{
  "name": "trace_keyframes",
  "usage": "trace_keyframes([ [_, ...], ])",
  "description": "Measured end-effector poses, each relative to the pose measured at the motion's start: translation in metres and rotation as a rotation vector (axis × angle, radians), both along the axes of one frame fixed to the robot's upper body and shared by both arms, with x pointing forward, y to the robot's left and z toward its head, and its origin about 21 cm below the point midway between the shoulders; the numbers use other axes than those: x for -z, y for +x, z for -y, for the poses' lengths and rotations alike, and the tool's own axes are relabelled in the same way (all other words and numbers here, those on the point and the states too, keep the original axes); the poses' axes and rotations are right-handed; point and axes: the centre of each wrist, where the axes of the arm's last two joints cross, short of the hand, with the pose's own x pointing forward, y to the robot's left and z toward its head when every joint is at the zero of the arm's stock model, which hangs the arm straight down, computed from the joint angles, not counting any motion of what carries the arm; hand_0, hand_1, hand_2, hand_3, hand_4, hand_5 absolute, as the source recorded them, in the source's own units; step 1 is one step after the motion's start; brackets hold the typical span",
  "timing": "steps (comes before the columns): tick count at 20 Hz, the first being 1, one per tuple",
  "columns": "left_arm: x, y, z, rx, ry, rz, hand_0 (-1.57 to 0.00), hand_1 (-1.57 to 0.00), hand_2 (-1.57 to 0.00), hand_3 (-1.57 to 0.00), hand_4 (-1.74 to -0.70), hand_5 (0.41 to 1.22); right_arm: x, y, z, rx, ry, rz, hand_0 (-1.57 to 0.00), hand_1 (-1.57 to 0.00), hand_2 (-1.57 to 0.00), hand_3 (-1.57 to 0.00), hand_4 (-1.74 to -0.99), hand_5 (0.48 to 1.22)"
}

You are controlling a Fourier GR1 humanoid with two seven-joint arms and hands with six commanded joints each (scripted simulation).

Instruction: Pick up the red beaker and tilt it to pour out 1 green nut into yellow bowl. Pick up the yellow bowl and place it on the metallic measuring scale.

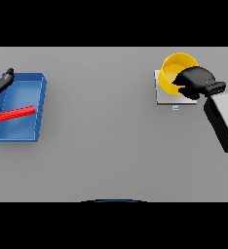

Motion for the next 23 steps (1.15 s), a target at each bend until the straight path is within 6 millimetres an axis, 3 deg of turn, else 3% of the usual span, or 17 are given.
trace_keyframes([
  [4,0.002,-0.001,0.000,-0.004,-0.004,-0.010,0.00,0.00,0.00,0.00,-0.73,0.712,0.005,0.001,0.002,0.028,0.021,-0.051,-1.42,-1.57,-1.36,-1.49,-1.741,1.221],
  [6,0.001,0.000,0.001,0.005,-0.009,-0.006,0.00,0.00,0.00,0.00,-0.73,0.715,0.009,0.002,0.000,0.032,0.017,-0.058,-1.40,-1.57,-1.39,-1.36,-1.741,1.221],
  [7,0.003,0.000,-0.001,-0.004,-0.008,-0.011,0.00,0.00,0.00,0.00,-0.73,0.717,0.008,0.003,-0.001,0.036,0.015,-0.061,-1.33,-1.46,-1.42,-1.20,-1.741,1.221],
  [8,0.003,0.002,-0.001,-0.005,-0.012,-0.012,0.00,0.00,0.00,0.00,-0.73,0.720,0.009,0.004,0.002,0.031,0.027,-0.068,-1.13,-1.32,-1.33,-1.06,-1.701,1.221],
  [10,0.003,0.002,-0.001,-0.005,-0.015,-0.011,0.00,0.00,0.00,0.00,-0.73,0.728,0.008,0.002,0.004,0.043,0.045,-0.073,-0.72,-0.98,-1.04,-0.83,-1.619,1.072],
  [13,0.004,0.005,0.002,-0.004,-0.016,-0.015,0.00,0.00,0.00,0.00,-0.73,0.717,0.008,0.004,0.004,0.072,0.029,-0.092,-0.37,-0.58,-0.69,-0.61,-1.539,0.933],
  [17,0.002,0.003,0.002,-0.002,-0.009,-0.005,0.00,0.00,0.00,0.00,-0.72,0.703,0.010,0.002,0.008,0.028,-0.014,-0.103,-0.15,-0.24,-0.37,-0.45,-1.469,0.842],
  [23,0.003,0.003,0.003,-0.002,-0.015,-0.014,0.00,0.00,0.00,0.00,-0.72,0.693,0.011,0.001,0.009,0.060,-0.015,-0.136,-0.04,-0.06,-0.10,-0.27,-1.410,0.759],
])
